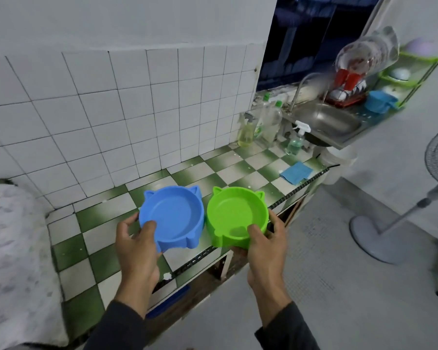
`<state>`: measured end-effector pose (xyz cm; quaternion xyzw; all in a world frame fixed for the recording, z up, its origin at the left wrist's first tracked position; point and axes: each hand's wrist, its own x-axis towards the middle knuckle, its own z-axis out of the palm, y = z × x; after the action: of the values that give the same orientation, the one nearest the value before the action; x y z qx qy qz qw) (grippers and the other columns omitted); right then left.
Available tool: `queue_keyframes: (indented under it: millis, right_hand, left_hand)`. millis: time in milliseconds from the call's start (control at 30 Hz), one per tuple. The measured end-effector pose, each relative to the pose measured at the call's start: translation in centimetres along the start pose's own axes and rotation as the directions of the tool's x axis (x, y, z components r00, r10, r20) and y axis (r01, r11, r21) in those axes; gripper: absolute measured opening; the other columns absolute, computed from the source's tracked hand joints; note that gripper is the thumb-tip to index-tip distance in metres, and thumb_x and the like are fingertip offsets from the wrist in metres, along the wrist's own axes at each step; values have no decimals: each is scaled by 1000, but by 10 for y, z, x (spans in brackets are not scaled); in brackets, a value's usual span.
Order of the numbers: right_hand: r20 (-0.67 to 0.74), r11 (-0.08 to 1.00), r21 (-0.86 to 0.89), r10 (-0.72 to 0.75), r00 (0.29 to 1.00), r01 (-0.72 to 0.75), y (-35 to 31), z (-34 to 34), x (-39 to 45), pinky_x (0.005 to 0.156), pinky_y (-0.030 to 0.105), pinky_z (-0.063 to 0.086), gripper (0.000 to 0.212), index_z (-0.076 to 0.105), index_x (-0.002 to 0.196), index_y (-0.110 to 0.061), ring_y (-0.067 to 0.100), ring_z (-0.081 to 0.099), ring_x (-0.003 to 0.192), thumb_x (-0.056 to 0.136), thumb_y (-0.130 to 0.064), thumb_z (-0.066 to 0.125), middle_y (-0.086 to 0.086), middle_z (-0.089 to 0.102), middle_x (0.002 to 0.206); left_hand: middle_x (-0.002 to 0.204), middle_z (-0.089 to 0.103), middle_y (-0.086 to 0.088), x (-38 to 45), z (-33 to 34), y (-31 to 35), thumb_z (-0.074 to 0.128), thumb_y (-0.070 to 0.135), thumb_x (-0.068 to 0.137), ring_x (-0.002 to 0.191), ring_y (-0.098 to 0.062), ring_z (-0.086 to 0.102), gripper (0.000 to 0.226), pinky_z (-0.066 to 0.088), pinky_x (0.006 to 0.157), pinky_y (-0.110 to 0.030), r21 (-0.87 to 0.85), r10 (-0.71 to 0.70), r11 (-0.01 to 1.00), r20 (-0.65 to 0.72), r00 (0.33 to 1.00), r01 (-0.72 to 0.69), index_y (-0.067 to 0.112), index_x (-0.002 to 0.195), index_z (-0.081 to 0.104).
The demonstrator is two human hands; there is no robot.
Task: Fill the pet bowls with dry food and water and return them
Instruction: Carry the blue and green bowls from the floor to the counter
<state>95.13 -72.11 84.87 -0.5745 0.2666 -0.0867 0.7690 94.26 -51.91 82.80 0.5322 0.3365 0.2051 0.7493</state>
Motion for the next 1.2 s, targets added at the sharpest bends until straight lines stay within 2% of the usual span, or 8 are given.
queue_keyframes:
  millis: [100, 167, 333, 500, 600, 900, 1033, 1200]
  right_hand:
    - [-8, 999, -25, 22, 1000, -23, 2, 21, 32, 55, 44, 62, 55, 52, 135, -41, 35, 65, 104, 95, -4, 59, 9, 53, 129]
    - [-6, 999, -22, 27, 1000, -27, 2, 33, 53, 56, 45, 62, 54, 53, 133, -40, 35, 64, 105, 94, -3, 58, 9, 52, 129]
    - [-3, 998, -50, 43, 999, -43, 6, 56, 96, 55, 42, 62, 54, 52, 135, -38, 32, 62, 105, 95, -3, 58, 8, 49, 130]
    - [33, 993, -73, 93, 995, -90, 12, 78, 139, 56, 43, 62, 52, 54, 119, -50, 33, 62, 104, 96, -4, 58, 8, 51, 126]
    - [60, 991, -93, 106, 993, -100, 18, 92, 169, 55, 43, 62, 51, 56, 120, -47, 34, 62, 105, 94, -3, 59, 10, 52, 125]
    - [267, 982, -158, 143, 953, -103, 25, 133, 266, 54, 45, 60, 50, 59, 124, -38, 32, 61, 107, 90, 0, 59, 4, 55, 127]
    - [345, 969, -209, 199, 917, -131, 31, 147, 297, 55, 46, 61, 51, 59, 122, -40, 31, 61, 106, 90, -1, 63, 5, 54, 124]
    - [388, 936, -318, 273, 880, -150, 46, 153, 329, 55, 45, 60, 49, 56, 124, -39, 30, 60, 105, 90, -4, 63, 7, 53, 127]
  left_hand:
    - [108, 67, 4, 35, 25, -3, 71, 15, 87, 91, -18, 67, 29, 58, 55, -34, 27, 10, 1000, 2, 1000, -10, 40, 99, 64]
    - [111, 67, 0, 55, 41, -4, 70, 15, 87, 91, -20, 67, 29, 58, 67, -39, 20, 7, 1000, 7, 1000, -7, 41, 98, 64]
    - [97, 67, 6, 91, 69, -16, 69, 15, 89, 85, -15, 66, 28, 56, 65, -35, 15, 9, 1000, 2, 1000, -9, 41, 96, 64]
    - [96, 67, 6, 121, 89, -33, 68, 15, 91, 89, -17, 67, 25, 57, 70, -38, 5, -7, 1000, -39, 999, 7, 38, 99, 64]
    - [95, 66, 6, 139, 103, -42, 68, 14, 91, 91, -20, 66, 24, 56, 74, -41, -4, -10, 1000, -82, 997, 10, 36, 99, 64]
    - [81, 71, 15, 174, 148, -66, 64, 10, 93, 89, -18, 68, 28, 57, 73, -41, -36, -49, 999, -298, 953, 40, 38, 99, 63]
    - [75, 72, 26, 180, 162, -78, 66, 12, 92, 88, -16, 70, 30, 58, 62, -30, -39, -38, 999, -380, 924, 24, 40, 103, 64]
    - [95, 73, 14, 181, 174, -97, 72, 19, 89, 99, -21, 70, 26, 60, 60, -35, -146, -94, 989, -429, 898, 34, 40, 104, 68]
